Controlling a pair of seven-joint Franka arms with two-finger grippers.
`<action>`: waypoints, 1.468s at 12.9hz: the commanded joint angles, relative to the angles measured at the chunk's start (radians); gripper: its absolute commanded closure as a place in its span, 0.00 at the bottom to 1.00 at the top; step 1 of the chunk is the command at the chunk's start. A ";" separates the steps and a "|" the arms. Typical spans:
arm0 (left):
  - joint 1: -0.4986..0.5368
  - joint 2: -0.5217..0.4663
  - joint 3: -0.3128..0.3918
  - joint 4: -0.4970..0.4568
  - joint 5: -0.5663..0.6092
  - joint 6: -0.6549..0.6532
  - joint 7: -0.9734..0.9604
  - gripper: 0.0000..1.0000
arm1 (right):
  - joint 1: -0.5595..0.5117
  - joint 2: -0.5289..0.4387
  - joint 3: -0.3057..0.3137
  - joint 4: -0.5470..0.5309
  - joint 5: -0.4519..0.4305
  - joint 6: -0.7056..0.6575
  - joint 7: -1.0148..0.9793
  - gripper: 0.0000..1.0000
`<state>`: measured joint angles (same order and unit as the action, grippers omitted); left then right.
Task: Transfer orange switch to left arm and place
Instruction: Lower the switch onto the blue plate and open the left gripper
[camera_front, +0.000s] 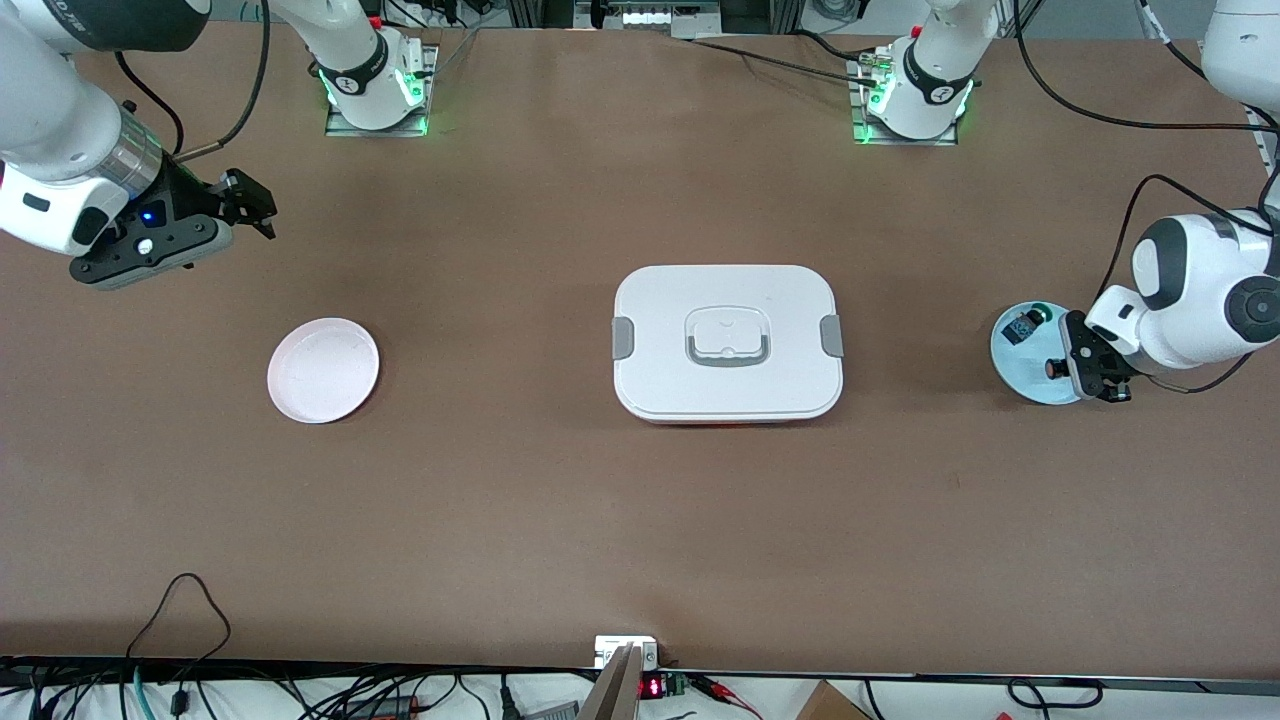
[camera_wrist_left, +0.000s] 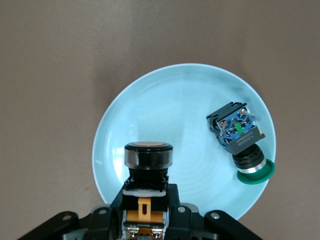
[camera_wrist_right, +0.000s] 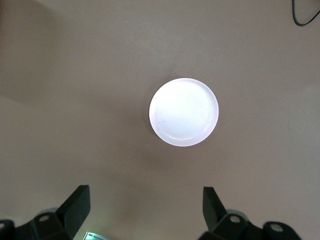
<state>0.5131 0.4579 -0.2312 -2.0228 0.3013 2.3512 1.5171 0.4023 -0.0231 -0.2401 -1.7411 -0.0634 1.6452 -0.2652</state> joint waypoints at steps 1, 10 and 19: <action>0.030 0.030 -0.013 -0.002 0.019 0.030 0.026 0.90 | 0.001 0.020 0.012 0.046 -0.013 -0.015 0.030 0.00; 0.065 0.053 -0.020 -0.030 0.021 0.050 0.035 0.03 | -0.023 0.065 0.004 0.081 -0.007 -0.005 0.072 0.00; 0.068 -0.074 -0.132 0.102 0.007 -0.281 0.095 0.00 | -0.443 0.054 0.387 0.051 0.039 0.001 0.122 0.00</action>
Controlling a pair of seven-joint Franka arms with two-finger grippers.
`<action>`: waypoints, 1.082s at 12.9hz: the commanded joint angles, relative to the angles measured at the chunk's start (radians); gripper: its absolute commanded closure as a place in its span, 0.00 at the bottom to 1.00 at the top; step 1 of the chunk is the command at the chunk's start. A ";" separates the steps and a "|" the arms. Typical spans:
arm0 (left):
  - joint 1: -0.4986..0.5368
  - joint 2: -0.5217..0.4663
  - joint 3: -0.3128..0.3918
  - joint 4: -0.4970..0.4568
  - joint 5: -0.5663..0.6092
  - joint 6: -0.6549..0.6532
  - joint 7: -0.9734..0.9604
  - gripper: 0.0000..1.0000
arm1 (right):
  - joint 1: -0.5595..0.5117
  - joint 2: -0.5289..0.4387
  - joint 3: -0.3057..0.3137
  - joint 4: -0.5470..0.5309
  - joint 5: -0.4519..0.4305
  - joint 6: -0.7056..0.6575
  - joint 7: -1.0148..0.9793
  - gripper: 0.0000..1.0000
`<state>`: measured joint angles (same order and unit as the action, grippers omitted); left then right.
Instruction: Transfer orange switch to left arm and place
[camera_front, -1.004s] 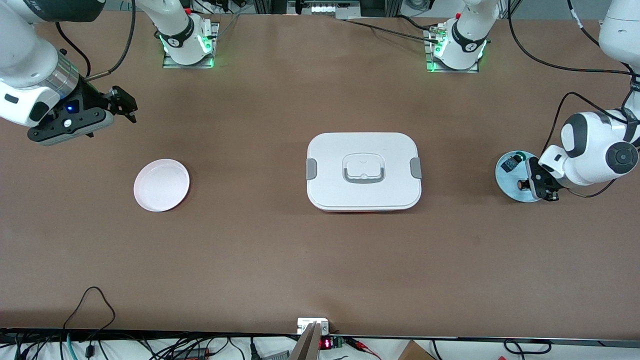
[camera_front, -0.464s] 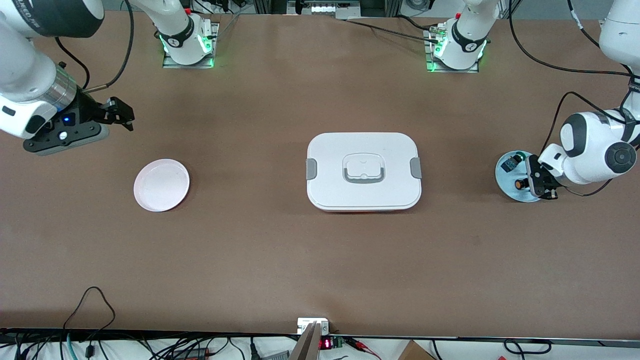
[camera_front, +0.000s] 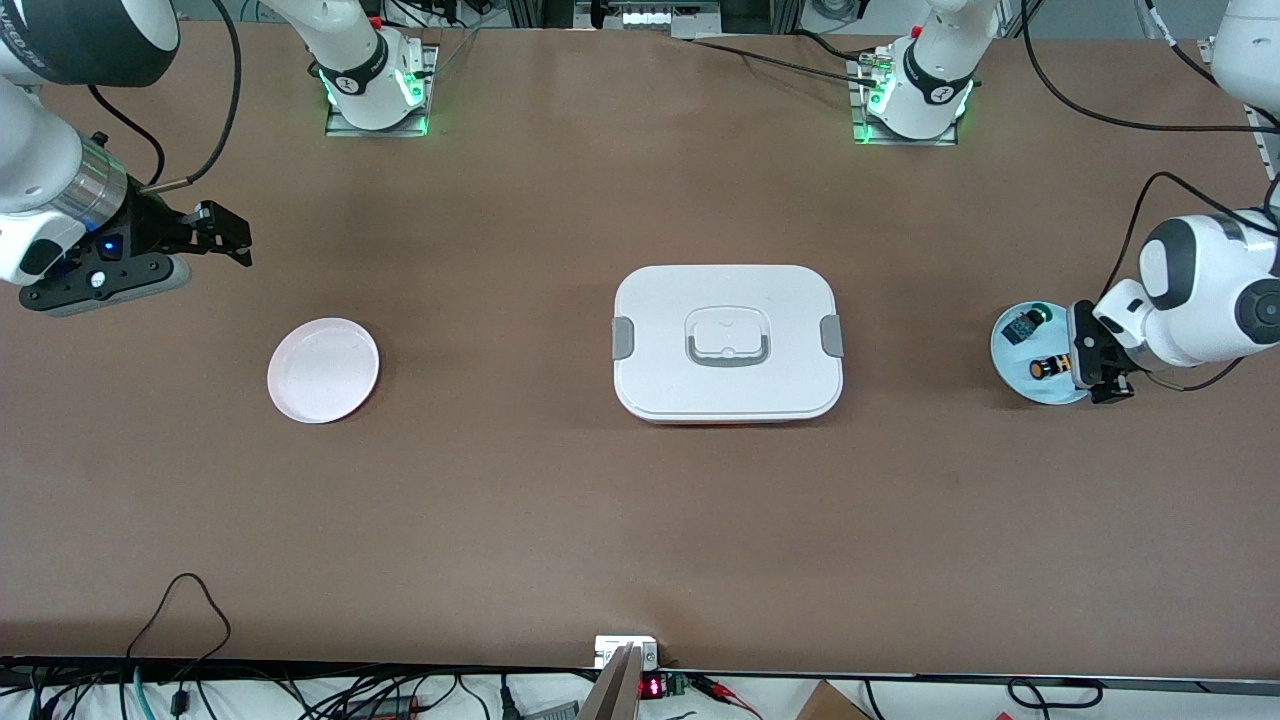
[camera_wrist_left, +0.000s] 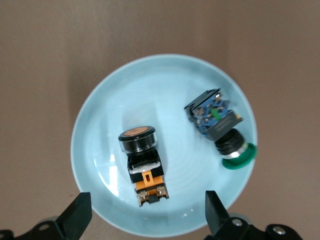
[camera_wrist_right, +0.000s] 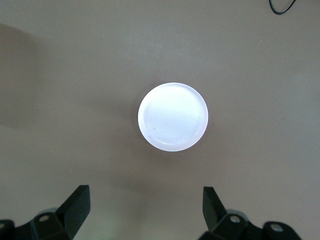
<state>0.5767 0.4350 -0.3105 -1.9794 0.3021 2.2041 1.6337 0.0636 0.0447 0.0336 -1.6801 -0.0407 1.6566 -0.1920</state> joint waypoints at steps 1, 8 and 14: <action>0.005 -0.053 -0.093 0.113 0.008 -0.208 -0.037 0.00 | -0.119 -0.014 0.136 -0.010 0.016 -0.017 0.069 0.00; -0.092 -0.051 -0.205 0.443 0.012 -0.708 -0.504 0.00 | -0.114 -0.049 0.137 -0.041 0.061 -0.026 0.132 0.00; -0.093 -0.058 -0.305 0.596 -0.023 -0.877 -1.008 0.00 | -0.110 -0.045 0.140 -0.033 0.045 -0.001 0.129 0.00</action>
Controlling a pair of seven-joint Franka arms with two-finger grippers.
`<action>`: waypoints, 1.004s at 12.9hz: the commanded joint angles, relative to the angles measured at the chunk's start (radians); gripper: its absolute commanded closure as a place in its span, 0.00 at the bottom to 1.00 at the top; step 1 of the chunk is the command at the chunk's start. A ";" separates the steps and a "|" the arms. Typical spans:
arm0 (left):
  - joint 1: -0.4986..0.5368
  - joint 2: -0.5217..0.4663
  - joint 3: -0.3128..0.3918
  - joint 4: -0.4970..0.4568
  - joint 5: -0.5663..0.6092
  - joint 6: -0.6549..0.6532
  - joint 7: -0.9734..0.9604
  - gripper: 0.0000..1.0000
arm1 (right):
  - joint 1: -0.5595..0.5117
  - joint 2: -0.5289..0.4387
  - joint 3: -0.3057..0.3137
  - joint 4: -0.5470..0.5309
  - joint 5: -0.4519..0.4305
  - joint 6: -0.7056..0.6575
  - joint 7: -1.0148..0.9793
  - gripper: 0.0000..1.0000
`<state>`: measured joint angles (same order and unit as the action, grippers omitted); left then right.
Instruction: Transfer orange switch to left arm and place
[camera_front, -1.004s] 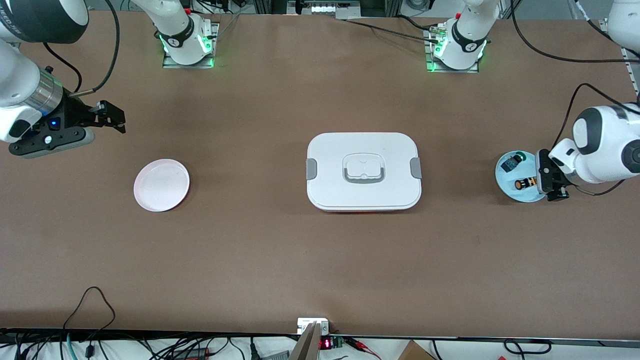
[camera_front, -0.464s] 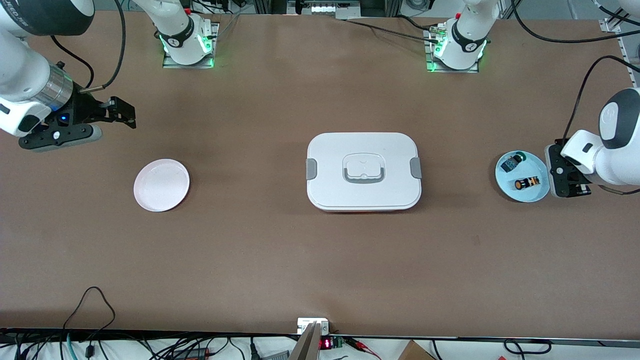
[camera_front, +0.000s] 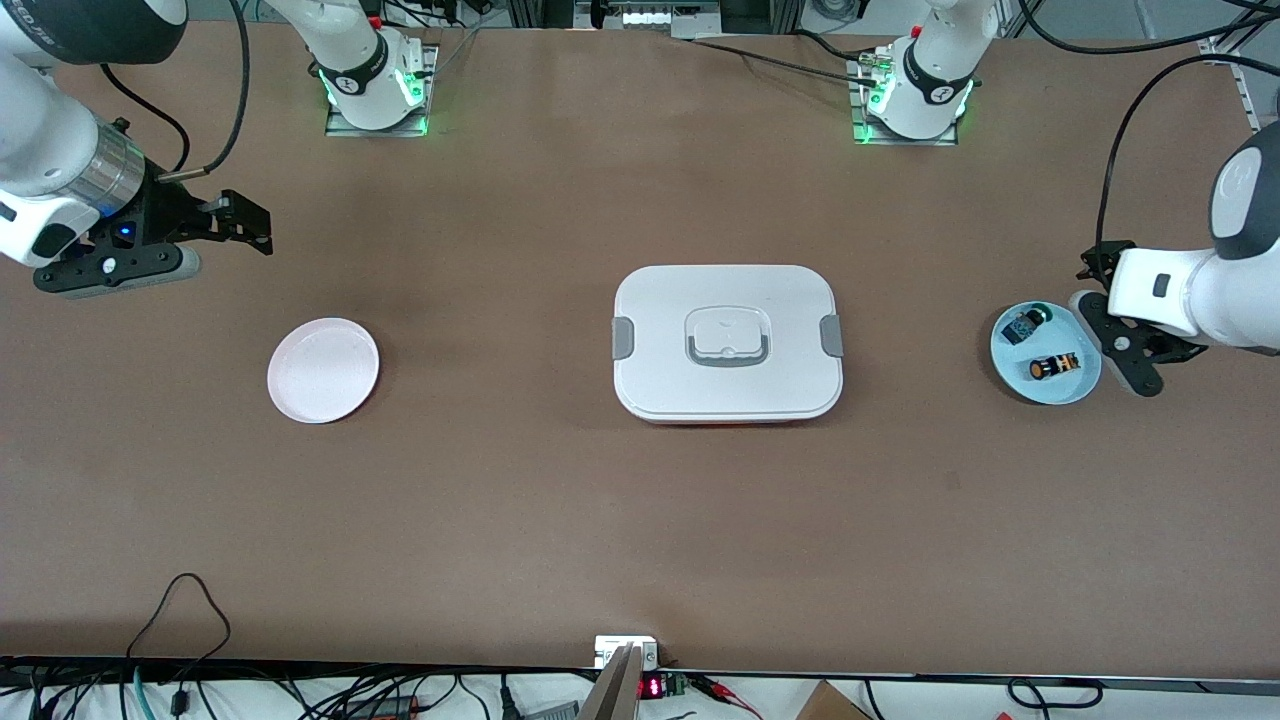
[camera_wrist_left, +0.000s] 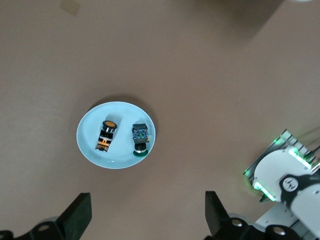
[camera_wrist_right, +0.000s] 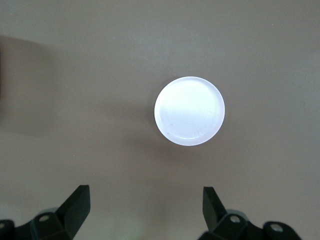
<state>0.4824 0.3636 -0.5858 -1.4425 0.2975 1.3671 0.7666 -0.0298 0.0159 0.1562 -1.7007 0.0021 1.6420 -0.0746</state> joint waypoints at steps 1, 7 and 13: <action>-0.030 -0.006 -0.028 0.059 -0.026 -0.040 -0.220 0.00 | -0.018 -0.014 0.017 -0.011 0.002 0.015 0.010 0.00; -0.361 -0.188 0.369 -0.042 -0.245 0.154 -0.781 0.00 | -0.018 -0.011 0.017 -0.008 0.001 0.021 0.009 0.00; -0.501 -0.405 0.543 -0.340 -0.261 0.435 -0.845 0.00 | -0.018 -0.011 0.017 -0.008 0.001 0.016 0.004 0.00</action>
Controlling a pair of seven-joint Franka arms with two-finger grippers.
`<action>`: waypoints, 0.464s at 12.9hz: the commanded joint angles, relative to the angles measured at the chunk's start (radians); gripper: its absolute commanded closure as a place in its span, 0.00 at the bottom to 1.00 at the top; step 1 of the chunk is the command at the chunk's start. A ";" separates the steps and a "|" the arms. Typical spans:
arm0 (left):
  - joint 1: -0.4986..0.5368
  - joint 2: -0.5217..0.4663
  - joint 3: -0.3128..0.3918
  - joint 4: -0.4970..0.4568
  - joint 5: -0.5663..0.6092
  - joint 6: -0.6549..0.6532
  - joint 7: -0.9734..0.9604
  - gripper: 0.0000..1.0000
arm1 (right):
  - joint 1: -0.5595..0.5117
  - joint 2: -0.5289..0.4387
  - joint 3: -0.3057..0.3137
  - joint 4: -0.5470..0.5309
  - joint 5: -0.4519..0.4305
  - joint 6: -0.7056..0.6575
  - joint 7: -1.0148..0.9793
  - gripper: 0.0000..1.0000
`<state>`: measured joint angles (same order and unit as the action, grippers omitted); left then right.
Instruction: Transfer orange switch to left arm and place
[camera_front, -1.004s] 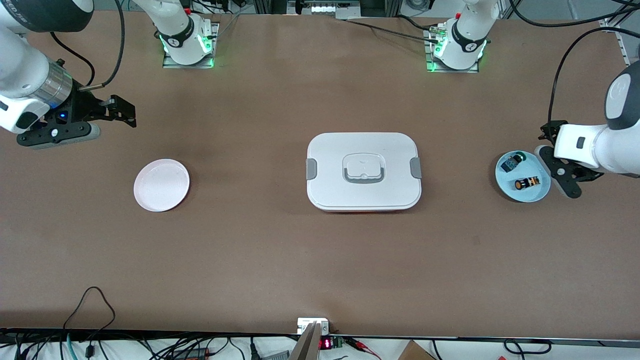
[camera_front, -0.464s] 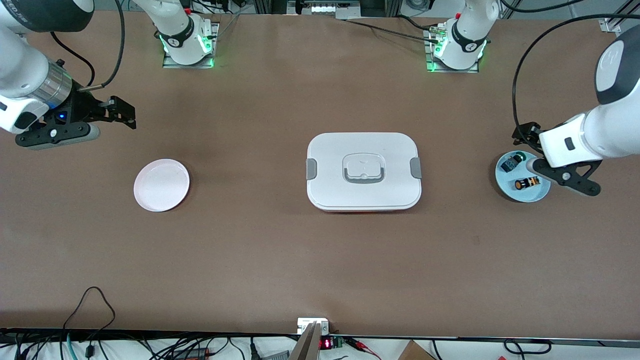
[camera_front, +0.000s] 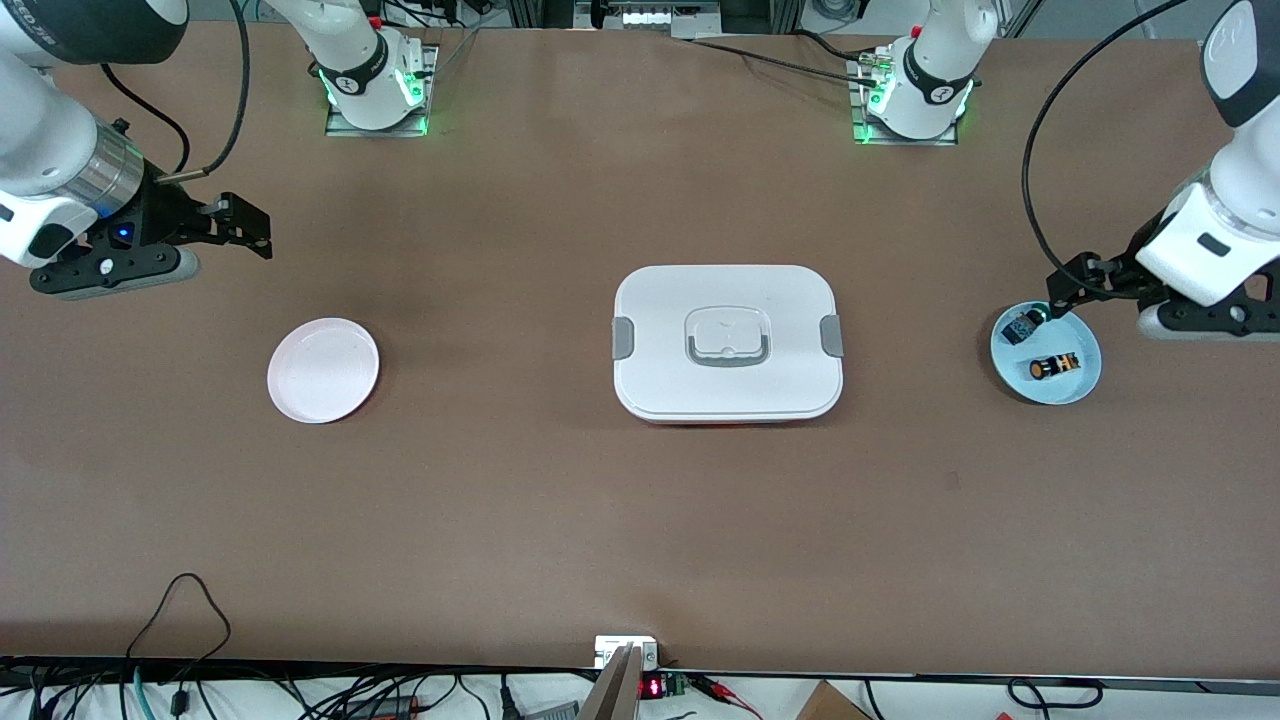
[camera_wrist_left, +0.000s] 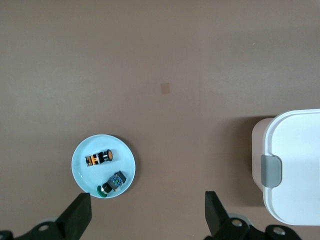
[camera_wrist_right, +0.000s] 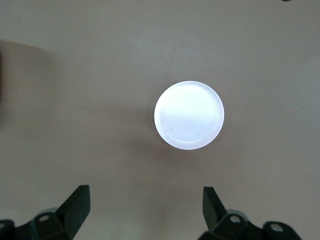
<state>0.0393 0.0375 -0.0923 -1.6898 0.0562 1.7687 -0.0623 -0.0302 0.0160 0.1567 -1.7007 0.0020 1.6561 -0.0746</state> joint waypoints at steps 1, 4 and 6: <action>-0.091 -0.096 0.072 -0.109 -0.021 0.028 -0.027 0.00 | -0.017 -0.011 0.017 -0.008 0.001 0.002 0.004 0.00; -0.116 -0.081 0.086 -0.084 -0.012 -0.007 -0.016 0.00 | -0.017 -0.011 0.017 -0.008 0.001 0.001 0.004 0.00; -0.169 -0.067 0.123 -0.038 -0.006 -0.138 -0.017 0.00 | -0.017 -0.011 0.017 -0.008 0.003 -0.001 0.004 0.00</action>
<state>-0.0775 -0.0305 -0.0142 -1.7613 0.0547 1.7091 -0.0734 -0.0305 0.0160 0.1569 -1.7007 0.0020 1.6561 -0.0746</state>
